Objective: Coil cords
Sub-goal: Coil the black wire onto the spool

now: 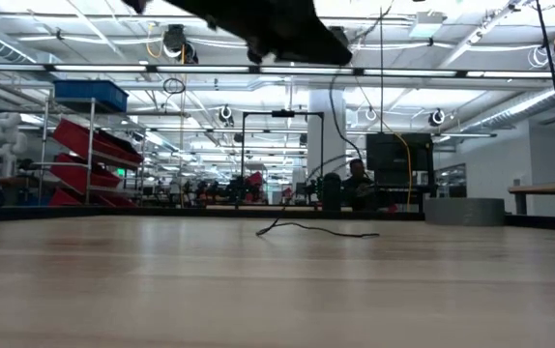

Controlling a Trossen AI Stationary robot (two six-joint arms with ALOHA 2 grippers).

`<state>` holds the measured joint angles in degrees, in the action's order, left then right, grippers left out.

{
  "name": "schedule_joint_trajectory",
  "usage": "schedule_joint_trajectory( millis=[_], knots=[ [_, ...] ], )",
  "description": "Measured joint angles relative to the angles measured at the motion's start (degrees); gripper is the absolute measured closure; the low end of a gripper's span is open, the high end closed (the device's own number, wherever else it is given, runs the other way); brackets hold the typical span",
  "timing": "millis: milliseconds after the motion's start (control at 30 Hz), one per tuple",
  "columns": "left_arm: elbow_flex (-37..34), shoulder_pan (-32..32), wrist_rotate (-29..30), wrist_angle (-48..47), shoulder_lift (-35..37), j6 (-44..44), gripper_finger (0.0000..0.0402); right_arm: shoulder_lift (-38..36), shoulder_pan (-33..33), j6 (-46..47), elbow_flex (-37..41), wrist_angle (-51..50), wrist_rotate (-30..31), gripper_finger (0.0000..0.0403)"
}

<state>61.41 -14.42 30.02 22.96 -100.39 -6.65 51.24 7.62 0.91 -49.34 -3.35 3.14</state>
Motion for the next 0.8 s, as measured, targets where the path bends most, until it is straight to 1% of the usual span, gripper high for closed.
schedule_joint_trajectory(
  millis=[367,633,800],
  knots=[
    [0.0,-3.2,-0.1,-17.2,13.9,0.2,0.0400,1.8,0.0,-0.1,0.0,-1.7,0.1,0.0403],
    [0.0,-4.3,1.2,-27.4,20.1,3.3,0.0401,4.1,0.0,-0.1,0.0,-1.6,-0.2,0.0403],
    [0.0,-4.0,1.6,-36.2,20.8,5.9,0.0401,4.8,0.0,0.4,0.0,-0.4,-0.3,0.0403]
  ],
)
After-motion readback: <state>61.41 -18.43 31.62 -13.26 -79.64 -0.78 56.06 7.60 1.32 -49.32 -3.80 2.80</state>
